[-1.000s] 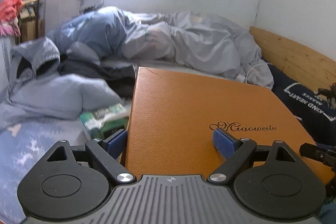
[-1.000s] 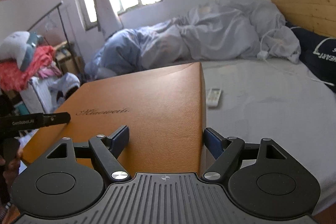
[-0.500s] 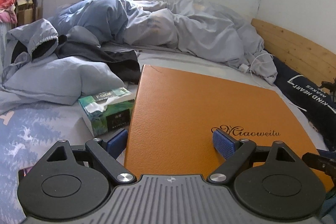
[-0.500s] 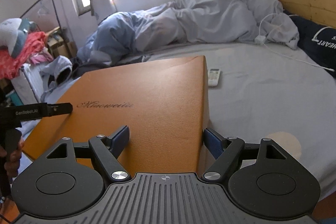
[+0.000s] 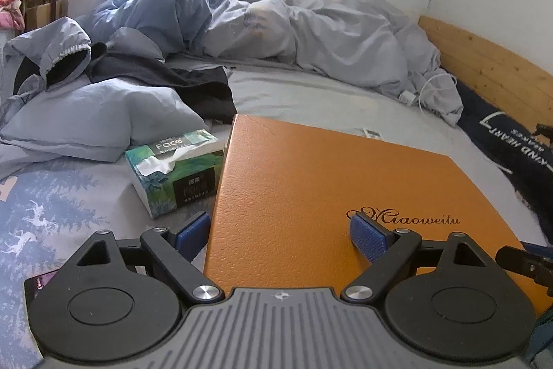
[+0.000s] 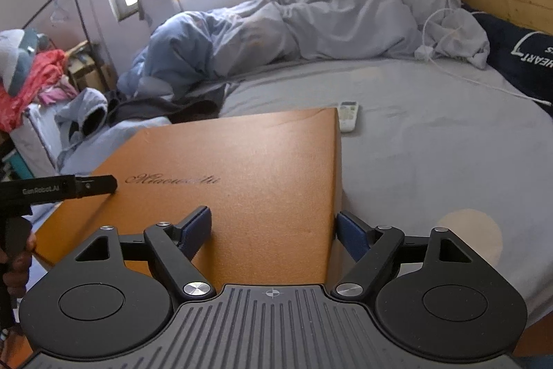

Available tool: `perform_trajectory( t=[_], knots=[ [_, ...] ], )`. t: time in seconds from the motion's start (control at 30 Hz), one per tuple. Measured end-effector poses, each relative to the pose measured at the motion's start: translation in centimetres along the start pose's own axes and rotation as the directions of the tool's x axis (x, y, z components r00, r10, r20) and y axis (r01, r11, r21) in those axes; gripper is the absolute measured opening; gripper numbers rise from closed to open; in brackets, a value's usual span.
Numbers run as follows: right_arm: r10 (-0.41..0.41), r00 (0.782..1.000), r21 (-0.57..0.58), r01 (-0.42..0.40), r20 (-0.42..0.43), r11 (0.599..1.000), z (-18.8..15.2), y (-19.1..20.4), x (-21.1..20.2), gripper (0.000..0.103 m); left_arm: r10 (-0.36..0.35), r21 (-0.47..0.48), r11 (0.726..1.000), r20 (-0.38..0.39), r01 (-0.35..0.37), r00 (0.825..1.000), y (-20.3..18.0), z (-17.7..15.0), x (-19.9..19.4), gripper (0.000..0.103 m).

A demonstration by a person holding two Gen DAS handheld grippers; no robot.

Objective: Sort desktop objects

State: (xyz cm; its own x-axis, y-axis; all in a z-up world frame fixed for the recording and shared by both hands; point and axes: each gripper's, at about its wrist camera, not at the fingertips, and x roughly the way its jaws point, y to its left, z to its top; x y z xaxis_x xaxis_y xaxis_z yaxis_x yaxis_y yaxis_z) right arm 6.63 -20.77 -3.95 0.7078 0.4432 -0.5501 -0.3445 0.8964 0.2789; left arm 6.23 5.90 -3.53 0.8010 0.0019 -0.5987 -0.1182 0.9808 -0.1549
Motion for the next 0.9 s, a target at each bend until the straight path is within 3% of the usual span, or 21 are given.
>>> perform_trajectory(
  t=[0.53, 0.7, 0.9],
  knots=[
    [-0.007, 1.000, -0.028, 0.006, -0.016, 1.000, -1.0, 0.5, -1.3, 0.083, -0.010, 0.006, 1.000, 0.004, 0.010, 1.000, 0.1, -1.0, -0.8, 0.092],
    [-0.024, 0.999, -0.089, 0.021, -0.038, 0.996, -2.1, 1.1, -0.6, 0.085, -0.025, -0.001, 1.000, -0.005, 0.025, 1.000, 0.7, -1.9, -0.1, 0.092],
    [-0.001, 0.998, -0.043, -0.002, -0.064, 0.999, -2.5, 0.2, 0.3, 0.085, -0.009, 0.013, 1.000, -0.011, 0.009, 1.000, 0.3, -2.3, 0.0, 0.092]
  ],
)
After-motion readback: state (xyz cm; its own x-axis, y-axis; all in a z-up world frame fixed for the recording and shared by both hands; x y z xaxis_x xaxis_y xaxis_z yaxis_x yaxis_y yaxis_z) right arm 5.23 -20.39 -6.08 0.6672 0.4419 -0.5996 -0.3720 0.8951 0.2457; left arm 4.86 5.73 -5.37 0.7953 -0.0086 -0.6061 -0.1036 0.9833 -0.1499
